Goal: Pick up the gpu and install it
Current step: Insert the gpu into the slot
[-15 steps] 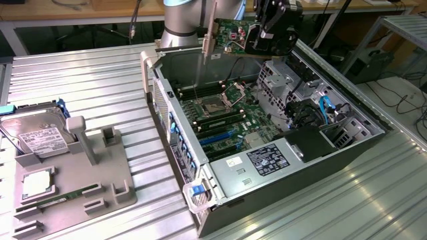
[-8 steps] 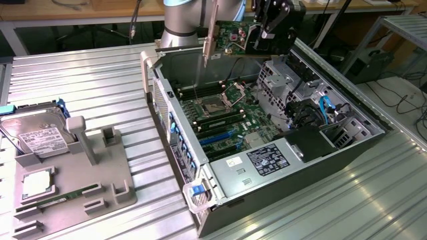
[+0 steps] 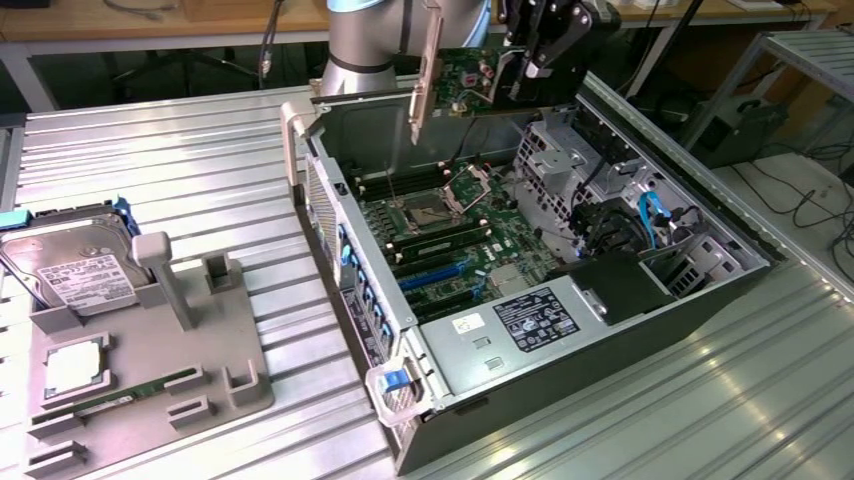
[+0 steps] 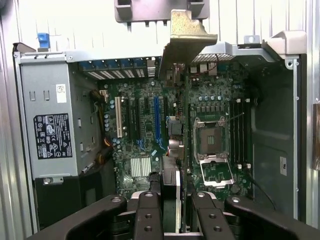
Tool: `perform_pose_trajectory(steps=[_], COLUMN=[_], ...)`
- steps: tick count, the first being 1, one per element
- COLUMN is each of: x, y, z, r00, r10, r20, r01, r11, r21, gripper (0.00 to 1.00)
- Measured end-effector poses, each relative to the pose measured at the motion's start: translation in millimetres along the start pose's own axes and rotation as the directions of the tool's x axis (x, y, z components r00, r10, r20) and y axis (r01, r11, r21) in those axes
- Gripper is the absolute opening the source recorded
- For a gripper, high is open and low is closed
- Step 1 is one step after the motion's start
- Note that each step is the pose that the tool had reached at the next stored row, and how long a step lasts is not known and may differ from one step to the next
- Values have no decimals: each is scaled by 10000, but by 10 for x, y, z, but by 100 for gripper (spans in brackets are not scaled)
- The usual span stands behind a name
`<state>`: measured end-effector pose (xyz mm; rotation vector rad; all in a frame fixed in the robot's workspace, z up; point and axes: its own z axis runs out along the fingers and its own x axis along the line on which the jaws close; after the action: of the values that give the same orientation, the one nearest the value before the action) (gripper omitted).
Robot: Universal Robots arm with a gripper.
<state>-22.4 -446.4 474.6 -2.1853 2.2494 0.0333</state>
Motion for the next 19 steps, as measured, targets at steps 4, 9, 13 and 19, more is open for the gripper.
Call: perform_pose_trajectory(steps=[4, 9, 13, 19], x=[0, -1, 0, 0], y=[-4, -13, -14, -14], z=[9, 19, 38, 52], r00=[9997, 9994, 9989, 9984], r10=[-228, -351, -458, -559], r20=[-1, -2, -5, -5], r01=[228, 351, 458, 559], r11=[9997, 9994, 9989, 9984], r21=[3, 1, -1, -3], gripper=[28, 28, 28, 28])
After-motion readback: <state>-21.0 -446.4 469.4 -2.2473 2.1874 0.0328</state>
